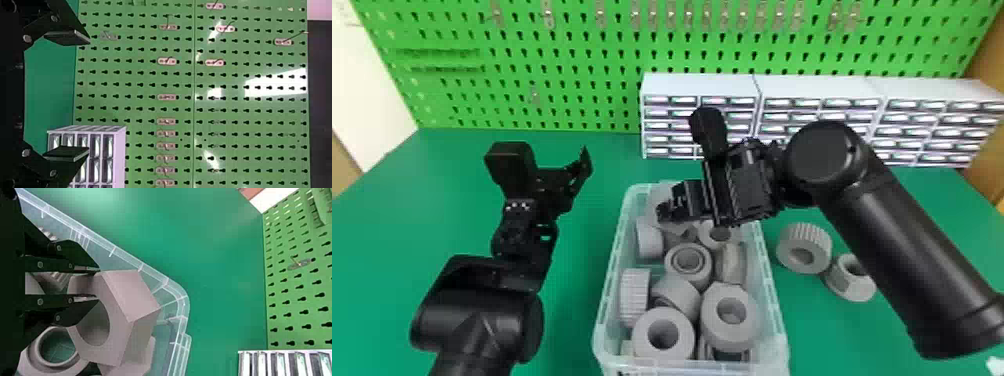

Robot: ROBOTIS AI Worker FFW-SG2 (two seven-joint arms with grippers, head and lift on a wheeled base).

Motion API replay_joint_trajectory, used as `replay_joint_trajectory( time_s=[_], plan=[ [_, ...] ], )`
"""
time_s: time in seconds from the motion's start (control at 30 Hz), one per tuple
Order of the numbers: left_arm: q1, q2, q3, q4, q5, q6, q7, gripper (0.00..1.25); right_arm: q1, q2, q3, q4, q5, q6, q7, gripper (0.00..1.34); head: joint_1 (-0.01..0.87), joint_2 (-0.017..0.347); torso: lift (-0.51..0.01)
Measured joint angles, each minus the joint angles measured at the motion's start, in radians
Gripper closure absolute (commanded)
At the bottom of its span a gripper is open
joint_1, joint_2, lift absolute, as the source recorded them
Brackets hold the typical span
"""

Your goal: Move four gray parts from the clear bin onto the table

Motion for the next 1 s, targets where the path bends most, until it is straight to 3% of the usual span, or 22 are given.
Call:
replay_joint_trajectory(
  time_s=[0.47,1.0],
  plan=[
    [0.005,0.0,0.004,0.0,-0.003,0.0,0.0,0.28,-0.004,-0.007,-0.057,-0.061,0.002,0.055,-0.035,1.01,0.693,0.072,-0.052],
    [0.01,0.0,0.007,0.0,-0.003,0.0,0.0,0.28,0.003,-0.013,-0.163,-0.087,0.105,0.121,-0.075,1.01,0.693,0.072,-0.052]
  ],
)
